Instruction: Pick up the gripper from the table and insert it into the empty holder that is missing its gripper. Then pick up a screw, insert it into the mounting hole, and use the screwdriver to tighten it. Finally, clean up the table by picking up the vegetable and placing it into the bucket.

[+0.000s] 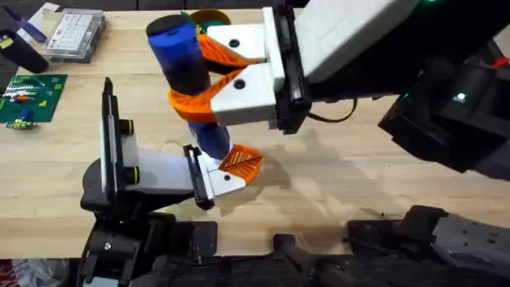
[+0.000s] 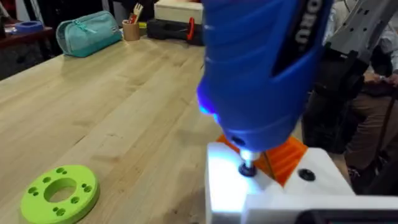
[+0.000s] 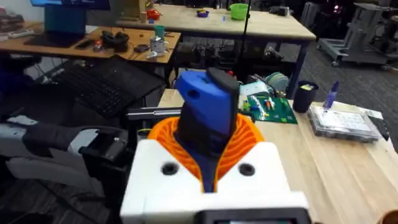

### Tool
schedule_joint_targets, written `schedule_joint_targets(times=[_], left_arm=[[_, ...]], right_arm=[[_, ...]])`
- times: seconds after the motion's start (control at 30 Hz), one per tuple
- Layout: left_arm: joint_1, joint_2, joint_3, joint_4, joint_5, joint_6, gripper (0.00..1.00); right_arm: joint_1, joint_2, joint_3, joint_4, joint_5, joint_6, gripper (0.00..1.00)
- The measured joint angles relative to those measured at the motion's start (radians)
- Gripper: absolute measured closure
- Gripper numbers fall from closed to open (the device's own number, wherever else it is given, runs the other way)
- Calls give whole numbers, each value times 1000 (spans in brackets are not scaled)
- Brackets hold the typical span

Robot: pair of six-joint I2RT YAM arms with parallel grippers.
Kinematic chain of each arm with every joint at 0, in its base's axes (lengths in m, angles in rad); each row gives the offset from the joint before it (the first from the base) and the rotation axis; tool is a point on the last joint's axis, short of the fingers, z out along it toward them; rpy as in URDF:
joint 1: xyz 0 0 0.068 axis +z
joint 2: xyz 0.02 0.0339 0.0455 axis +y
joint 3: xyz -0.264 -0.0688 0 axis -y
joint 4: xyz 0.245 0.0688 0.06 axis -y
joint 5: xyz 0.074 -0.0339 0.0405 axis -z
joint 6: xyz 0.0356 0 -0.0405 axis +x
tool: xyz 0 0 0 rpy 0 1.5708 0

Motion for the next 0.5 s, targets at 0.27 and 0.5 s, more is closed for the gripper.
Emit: schedule_joint_targets(times=[0.27,0.5], left_arm=[[0,0,0,0,-3,-9,988],[0,0,0,0,-3,-10,988]], right_arm=[[1,9,0,5,-3,-14,945],[1,11,0,4,-3,-15,945]])
